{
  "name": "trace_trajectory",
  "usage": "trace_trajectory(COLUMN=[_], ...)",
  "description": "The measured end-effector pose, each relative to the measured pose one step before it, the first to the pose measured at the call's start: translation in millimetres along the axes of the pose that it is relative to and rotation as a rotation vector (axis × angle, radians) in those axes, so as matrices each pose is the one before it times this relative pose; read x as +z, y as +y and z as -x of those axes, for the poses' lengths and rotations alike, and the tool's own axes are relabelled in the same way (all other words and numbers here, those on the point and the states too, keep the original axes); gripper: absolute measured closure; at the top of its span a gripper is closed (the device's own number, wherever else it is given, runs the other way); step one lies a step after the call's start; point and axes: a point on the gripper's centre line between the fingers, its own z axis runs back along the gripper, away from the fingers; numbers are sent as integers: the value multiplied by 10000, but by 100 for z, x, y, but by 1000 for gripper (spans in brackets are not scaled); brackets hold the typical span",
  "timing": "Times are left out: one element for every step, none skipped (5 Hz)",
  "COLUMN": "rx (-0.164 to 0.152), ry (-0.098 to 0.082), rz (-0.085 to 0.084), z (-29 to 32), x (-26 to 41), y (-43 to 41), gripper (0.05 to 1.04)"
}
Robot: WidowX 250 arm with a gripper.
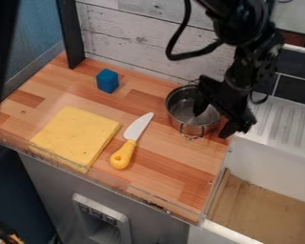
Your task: Move the silver pot in the upper right of the table
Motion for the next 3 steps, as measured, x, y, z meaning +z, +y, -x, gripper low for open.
trace_trajectory(rx=[209, 190, 107], ry=[-654, -318, 93], rz=[193, 75, -520], z=[-804, 224, 813], x=[3256, 2316, 582], y=[430, 460, 842], gripper=[73, 79, 82])
